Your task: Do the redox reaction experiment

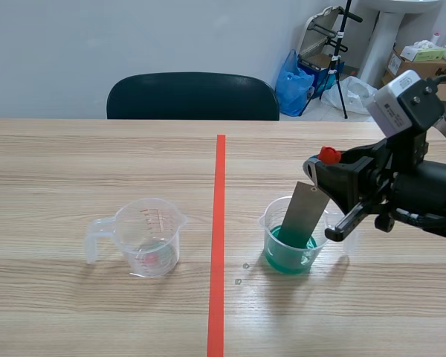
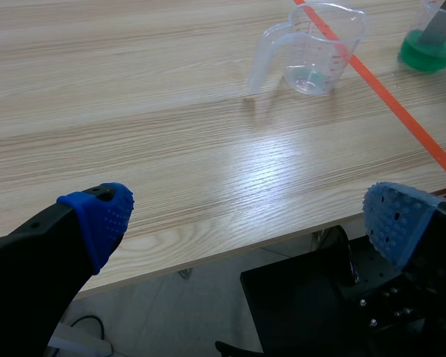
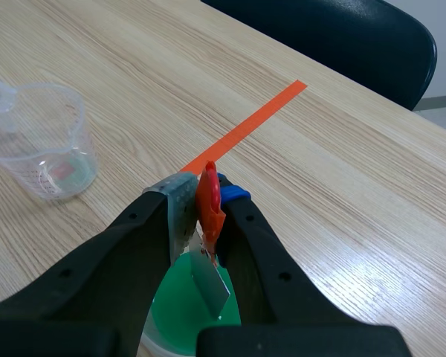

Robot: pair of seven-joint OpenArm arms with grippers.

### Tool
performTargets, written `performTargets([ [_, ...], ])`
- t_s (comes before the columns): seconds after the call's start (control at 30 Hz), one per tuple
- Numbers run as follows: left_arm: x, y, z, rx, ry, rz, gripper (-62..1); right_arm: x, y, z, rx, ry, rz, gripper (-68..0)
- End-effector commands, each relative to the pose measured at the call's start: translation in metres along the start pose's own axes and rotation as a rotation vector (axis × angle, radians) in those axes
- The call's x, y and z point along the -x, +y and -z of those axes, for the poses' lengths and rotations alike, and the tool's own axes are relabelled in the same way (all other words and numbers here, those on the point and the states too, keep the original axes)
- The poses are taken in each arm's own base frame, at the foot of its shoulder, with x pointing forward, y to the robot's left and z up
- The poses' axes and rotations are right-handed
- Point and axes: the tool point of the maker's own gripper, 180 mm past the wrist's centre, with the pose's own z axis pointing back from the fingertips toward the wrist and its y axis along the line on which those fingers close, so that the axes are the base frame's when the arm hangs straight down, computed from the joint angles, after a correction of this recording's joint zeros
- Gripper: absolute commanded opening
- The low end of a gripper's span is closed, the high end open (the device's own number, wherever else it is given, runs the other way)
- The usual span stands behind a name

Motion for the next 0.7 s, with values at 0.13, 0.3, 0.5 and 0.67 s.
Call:
performTargets([
  [0.13,-0.007,-0.0015,0.0022,0.001,-0.035,-0.007,1.4,-0.0061,-0.0059,0.0004,0.007,-0.01,-0.013,-65.6],
  [0.3,-0.007,-0.0015,0.0022,0.001,-0.035,-0.007,1.4,-0.0062,-0.0059,0.0004,0.007,-0.011,-0.013,-65.6],
  [0.5,-0.007,-0.0015,0.0022,0.001,-0.035,-0.007,1.4,-0.0048,-0.0059,0.0004,0.007,-0.004,-0.013,-65.5],
  [0.67,-0.007,-0.0015,0.0022,0.001,-0.035,-0.007,1.4,-0.0048,-0.0059,0.0004,0.007,-0.004,-0.013,-65.5],
])
